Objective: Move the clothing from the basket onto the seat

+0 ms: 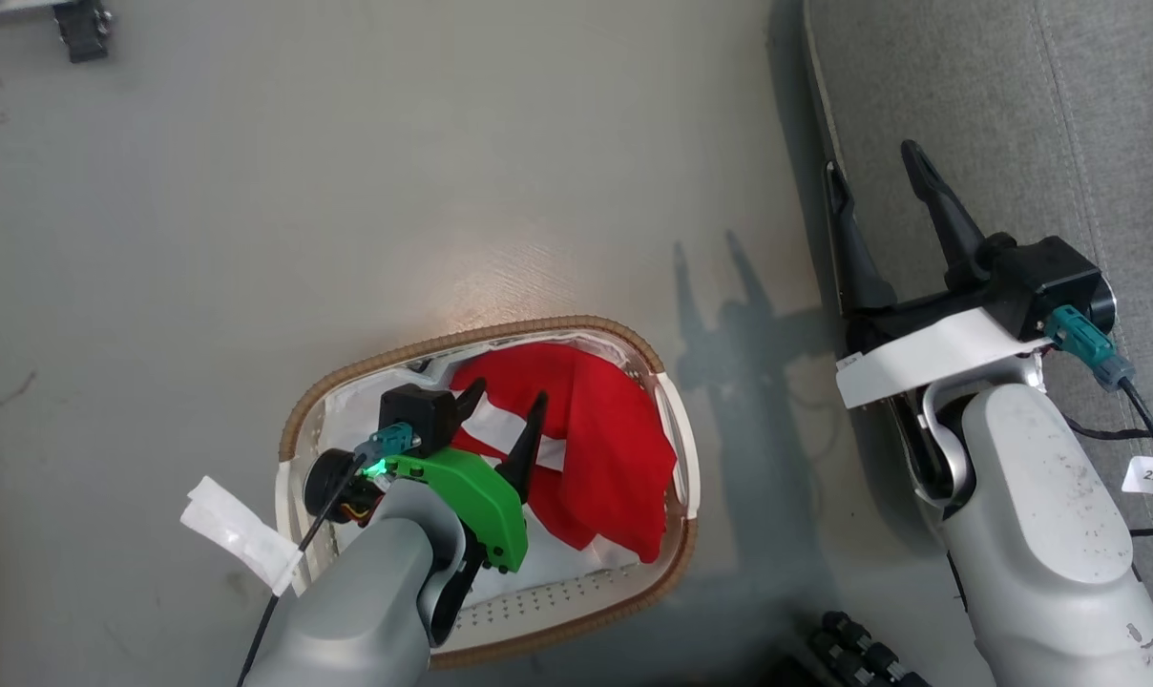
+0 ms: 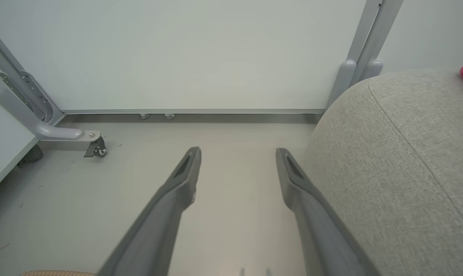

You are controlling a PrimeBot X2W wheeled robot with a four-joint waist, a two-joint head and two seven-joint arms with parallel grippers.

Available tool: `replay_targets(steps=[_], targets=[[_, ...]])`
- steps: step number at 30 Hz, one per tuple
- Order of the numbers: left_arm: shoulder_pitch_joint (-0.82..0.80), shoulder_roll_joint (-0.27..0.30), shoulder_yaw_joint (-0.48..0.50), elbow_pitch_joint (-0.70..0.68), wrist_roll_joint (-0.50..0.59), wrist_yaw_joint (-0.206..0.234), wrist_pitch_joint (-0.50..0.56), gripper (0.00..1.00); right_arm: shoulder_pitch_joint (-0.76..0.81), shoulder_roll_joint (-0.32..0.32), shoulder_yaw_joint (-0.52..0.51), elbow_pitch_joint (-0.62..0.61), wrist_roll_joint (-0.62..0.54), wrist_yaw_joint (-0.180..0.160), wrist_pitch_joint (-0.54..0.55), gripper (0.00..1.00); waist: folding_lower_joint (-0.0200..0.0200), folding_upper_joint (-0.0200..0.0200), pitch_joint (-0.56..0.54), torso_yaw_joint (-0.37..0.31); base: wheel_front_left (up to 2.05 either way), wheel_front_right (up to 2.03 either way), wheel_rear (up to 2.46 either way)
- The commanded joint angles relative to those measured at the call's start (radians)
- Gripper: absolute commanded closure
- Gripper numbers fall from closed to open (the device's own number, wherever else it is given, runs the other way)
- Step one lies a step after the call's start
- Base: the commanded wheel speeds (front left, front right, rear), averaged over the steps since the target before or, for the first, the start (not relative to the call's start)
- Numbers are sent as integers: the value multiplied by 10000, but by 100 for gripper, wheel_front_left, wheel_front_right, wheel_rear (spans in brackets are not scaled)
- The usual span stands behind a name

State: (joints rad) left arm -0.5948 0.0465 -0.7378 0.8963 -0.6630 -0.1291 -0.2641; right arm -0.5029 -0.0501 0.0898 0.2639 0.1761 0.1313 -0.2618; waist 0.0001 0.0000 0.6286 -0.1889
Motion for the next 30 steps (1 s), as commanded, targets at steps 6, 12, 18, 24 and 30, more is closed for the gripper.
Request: replay_targets(steps=[6, 12, 18, 24, 30], targets=[[-789, 74, -1282, 641, -689, -30, -4, 0, -413, -17, 10, -287, 43, -9, -44, 0, -1, 0, 1517, -742, 0, 0, 0], [-1313, 79, -2030, 911, -1368, -30, -3, 0, -564, -18, -24, -508, -94, -10, -44, 0, -1, 0, 2011, -796, 0, 0, 0], [-1749, 74, -2673, 1115, -2003, -30, -3, 0, -662, -17, -63, -645, -177, -9, -44, 0, -1, 0, 2362, -783, 0, 0, 0], [-1927, 74, -3098, 1199, -2860, -30, -3, 0, -629, -18, -147, -690, -266, -10, -44, 0, -1, 0, 2509, -678, 0, 0, 0], [-2170, 68, -3927, 877, -3779, -30, 203, 0, -691, -17, -172, -655, -295, -9, -44, 0, -1, 0, 2575, -633, 0, 0, 0]])
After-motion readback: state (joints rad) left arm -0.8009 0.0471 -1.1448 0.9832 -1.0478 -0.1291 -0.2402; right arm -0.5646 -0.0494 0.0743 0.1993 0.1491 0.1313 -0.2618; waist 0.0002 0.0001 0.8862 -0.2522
